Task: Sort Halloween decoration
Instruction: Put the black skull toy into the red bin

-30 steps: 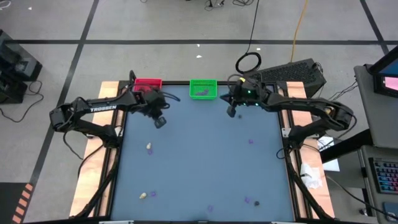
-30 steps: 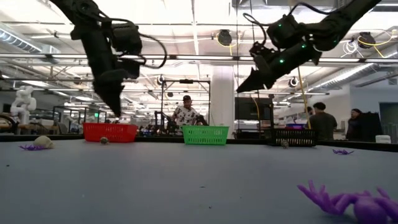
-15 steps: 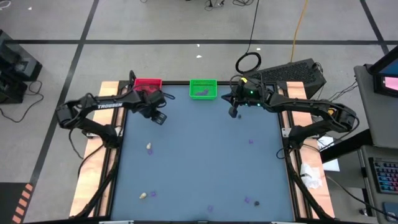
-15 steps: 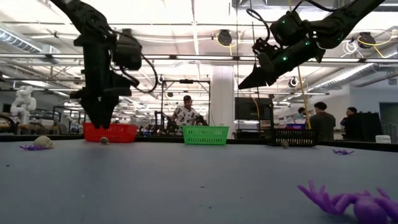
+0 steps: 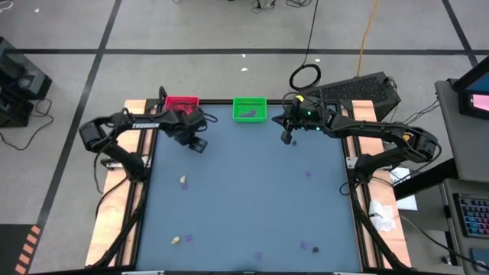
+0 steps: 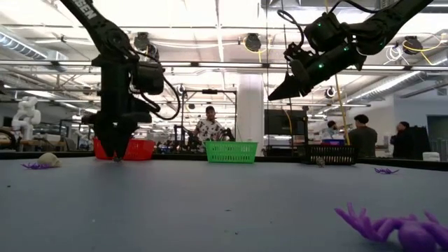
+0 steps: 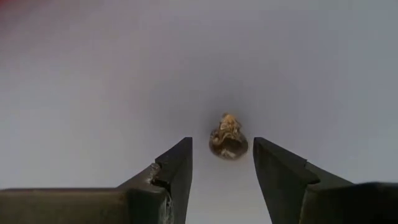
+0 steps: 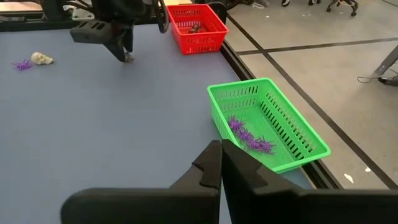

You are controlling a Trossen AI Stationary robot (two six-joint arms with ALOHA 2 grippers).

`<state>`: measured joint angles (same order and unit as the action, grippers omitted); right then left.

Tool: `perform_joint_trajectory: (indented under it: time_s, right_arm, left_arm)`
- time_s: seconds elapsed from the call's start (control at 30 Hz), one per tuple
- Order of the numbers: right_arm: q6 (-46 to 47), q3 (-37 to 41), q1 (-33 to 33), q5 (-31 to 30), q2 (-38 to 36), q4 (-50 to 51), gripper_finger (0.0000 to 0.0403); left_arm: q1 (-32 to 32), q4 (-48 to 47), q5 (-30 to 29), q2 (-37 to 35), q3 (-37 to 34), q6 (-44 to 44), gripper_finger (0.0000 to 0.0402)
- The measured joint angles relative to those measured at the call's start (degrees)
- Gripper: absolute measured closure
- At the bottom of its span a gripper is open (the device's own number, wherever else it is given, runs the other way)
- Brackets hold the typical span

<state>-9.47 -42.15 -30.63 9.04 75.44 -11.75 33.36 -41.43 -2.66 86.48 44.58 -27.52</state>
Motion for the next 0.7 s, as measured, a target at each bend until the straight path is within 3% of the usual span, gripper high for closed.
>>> perform_joint_trajectory:
  time_s: [0.43,0.7]
  right_arm:
    - [-0.2,0.0,0.0,0.0,0.0,0.0,0.0403]
    - [-0.2,0.0,0.0,0.0,0.0,0.0,0.0403]
  left_arm:
    - [0.0,1.7,0.6,3.6,0.2,1.0,0.0243]
    - [0.0,1.9,0.9,3.6,0.1,4.3,0.0327]
